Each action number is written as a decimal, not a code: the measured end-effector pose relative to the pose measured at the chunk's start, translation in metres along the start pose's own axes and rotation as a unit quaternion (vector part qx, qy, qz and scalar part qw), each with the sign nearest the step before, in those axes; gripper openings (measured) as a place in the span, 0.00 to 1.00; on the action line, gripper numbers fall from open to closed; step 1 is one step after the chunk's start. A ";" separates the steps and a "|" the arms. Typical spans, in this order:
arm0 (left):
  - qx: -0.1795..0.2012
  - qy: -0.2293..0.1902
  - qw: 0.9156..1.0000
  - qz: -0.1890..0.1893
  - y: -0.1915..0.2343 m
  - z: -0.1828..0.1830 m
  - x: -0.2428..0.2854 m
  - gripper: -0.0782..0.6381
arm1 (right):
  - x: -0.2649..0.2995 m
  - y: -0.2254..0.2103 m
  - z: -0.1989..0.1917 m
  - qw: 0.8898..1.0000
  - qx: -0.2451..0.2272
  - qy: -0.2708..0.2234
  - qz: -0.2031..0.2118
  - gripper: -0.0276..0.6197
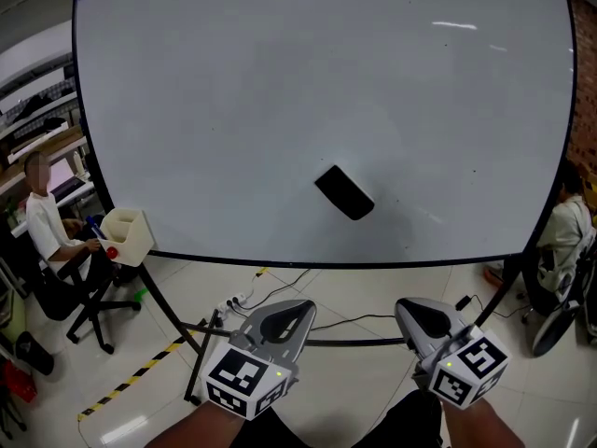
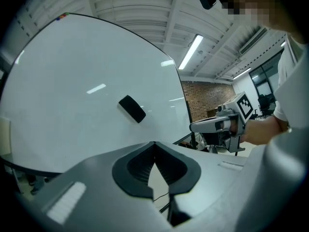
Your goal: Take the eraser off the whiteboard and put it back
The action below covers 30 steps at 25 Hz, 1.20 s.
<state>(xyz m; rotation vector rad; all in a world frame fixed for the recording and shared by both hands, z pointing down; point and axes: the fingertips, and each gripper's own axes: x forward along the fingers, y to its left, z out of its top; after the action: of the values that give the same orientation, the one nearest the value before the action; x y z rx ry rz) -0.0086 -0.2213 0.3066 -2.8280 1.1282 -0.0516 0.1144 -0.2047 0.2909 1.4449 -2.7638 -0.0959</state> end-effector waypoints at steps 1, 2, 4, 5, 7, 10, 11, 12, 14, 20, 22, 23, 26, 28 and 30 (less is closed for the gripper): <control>-0.003 -0.002 1.000 0.001 -0.001 0.001 -0.002 0.13 | -0.003 0.001 0.000 1.000 -0.001 0.001 -0.001 0.05; -0.003 -0.003 1.000 0.001 -0.002 0.002 -0.003 0.13 | -0.006 0.001 0.000 1.000 -0.002 0.002 -0.003 0.05; 0.000 -0.003 1.000 0.000 -0.005 0.003 -0.006 0.13 | -0.011 0.003 -0.003 1.000 -0.008 0.006 -0.005 0.05; 0.001 -0.003 1.000 0.000 -0.006 0.003 -0.007 0.13 | -0.012 0.003 -0.005 1.000 -0.014 0.008 -0.007 0.05; 0.004 -0.005 1.000 0.001 -0.006 0.004 -0.008 0.13 | -0.014 0.002 -0.008 1.000 -0.026 0.010 -0.012 0.05; 0.006 -0.003 1.000 0.005 -0.002 0.003 -0.007 0.13 | -0.012 -0.003 -0.013 0.999 -0.030 0.013 -0.018 0.05; 0.007 -0.003 1.000 0.008 -0.001 0.002 -0.007 0.13 | -0.012 -0.004 -0.014 0.999 -0.028 0.014 -0.019 0.05; 0.008 -0.003 1.000 0.009 0.001 0.001 -0.008 0.13 | -0.011 -0.004 -0.014 0.999 -0.026 0.014 -0.019 0.05; 0.003 -0.001 1.000 0.010 0.002 -0.001 -0.009 0.13 | -0.011 -0.005 -0.012 0.999 -0.025 0.012 -0.019 0.05; -0.001 0.001 1.000 0.005 0.000 -0.004 -0.006 0.13 | -0.010 -0.002 -0.011 0.999 -0.032 0.011 -0.015 0.05; -0.001 0.000 1.000 0.003 0.000 -0.005 -0.004 0.13 | -0.010 -0.003 -0.012 0.999 -0.033 0.012 -0.017 0.05; -0.001 0.001 1.000 0.003 0.000 -0.006 -0.004 0.13 | -0.010 -0.004 -0.012 0.999 -0.034 0.013 -0.017 0.05; -0.002 0.003 1.000 0.005 0.001 -0.008 -0.002 0.13 | -0.010 -0.005 -0.015 0.999 -0.034 0.016 -0.017 0.05; -0.002 0.001 1.000 0.007 0.002 -0.007 -0.003 0.13 | -0.010 -0.005 -0.016 0.999 -0.033 0.017 -0.017 0.05; -0.002 -0.001 1.000 0.007 0.002 -0.005 -0.003 0.13 | -0.009 -0.004 -0.016 0.999 -0.034 0.018 -0.017 0.05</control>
<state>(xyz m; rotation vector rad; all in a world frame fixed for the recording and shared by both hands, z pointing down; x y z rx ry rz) -0.0123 -0.2210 0.3113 -2.8226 1.1473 -0.0455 0.1239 -0.2000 0.3071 1.4617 -2.6805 -0.1608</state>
